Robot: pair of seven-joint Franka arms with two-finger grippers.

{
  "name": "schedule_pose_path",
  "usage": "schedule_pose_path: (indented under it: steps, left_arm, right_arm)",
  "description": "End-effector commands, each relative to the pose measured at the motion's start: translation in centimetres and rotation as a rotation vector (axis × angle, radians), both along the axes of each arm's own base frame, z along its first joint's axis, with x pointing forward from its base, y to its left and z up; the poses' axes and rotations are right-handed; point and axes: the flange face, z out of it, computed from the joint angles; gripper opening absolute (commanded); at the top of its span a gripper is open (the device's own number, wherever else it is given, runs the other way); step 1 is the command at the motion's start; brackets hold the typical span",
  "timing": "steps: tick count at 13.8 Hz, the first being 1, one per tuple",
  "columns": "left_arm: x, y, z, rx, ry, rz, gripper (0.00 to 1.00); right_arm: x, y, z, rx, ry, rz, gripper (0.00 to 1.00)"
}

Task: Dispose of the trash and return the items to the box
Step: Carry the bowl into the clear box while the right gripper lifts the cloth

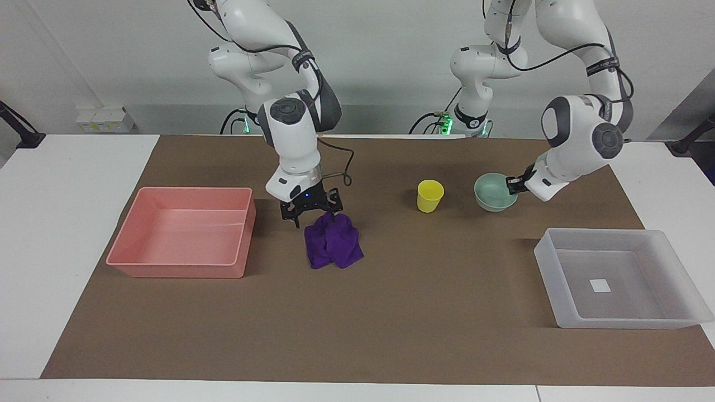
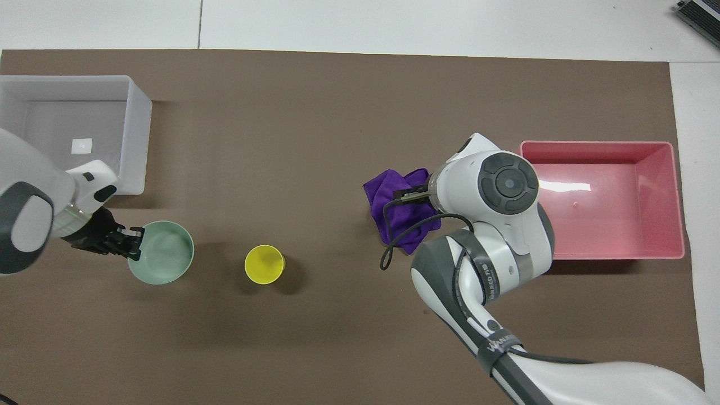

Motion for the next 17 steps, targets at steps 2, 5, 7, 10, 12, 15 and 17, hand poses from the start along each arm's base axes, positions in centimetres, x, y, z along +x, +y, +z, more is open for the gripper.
schedule_pose_path:
  steps: [2,5,7,10,12,15,17]
  left_arm:
    - [3.6,3.8,9.0,-0.004,-0.046,0.044,0.0]
    - [5.7,10.3,13.5,-0.019,-0.16,0.154,0.0]
    - [7.6,14.1,14.1,-0.013,-0.229,0.213,0.0]
    - [10.5,17.5,14.0,-0.004,-0.326,0.266,0.0]
    - [12.0,20.0,12.0,0.022,-0.391,0.301,0.0]
    - [12.3,22.4,9.8,0.001,-0.394,0.349,0.0]
    - [14.1,22.6,7.6,0.012,-0.451,0.352,0.0]
  right_arm:
    - [0.2,1.6,-3.4,-0.022,-0.025,-0.021,1.0]
    - [-0.7,2.6,-4.7,-0.041,-0.01,-0.023,0.91]
    - [-1.5,2.3,-5.5,-0.069,-0.005,-0.014,0.31]
    - [-2.0,2.1,-5.1,-0.082,-0.026,-0.019,0.0]
    - [-1.9,1.2,-4.0,-0.09,-0.02,-0.036,0.0]
    - [-2.1,-0.3,-1.5,-0.114,-0.001,-0.064,0.0]
    - [-2.3,-0.7,0.0,-0.114,-0.004,-0.098,0.0]
